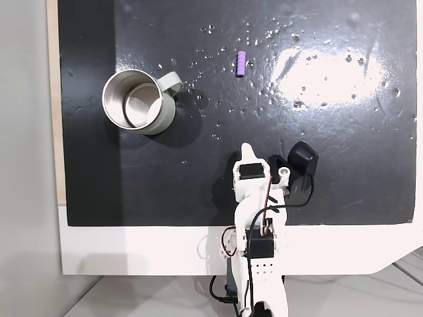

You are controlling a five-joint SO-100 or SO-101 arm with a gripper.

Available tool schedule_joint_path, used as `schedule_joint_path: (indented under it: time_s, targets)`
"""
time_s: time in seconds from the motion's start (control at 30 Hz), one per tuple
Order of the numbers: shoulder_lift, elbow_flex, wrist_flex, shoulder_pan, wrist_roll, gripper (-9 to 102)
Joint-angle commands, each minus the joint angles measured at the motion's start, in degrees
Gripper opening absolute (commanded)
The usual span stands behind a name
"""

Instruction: Grasp a pengrip and put it in the cup.

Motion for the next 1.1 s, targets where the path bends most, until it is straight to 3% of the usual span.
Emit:
schedule_joint_path:
  time_s: [0.0,0.43,0.87,1.07]
  targets:
    - [0.4,-0.4,-2.6,-0.3,-0.4,0]
    - [0.4,-0.4,-2.6,-0.3,-0.7,0]
    - [-0.1,-14.7,9.9,2.5,-24.8,0]
    - [-11.8,-30.2,15.4,3.3,-34.1,0]
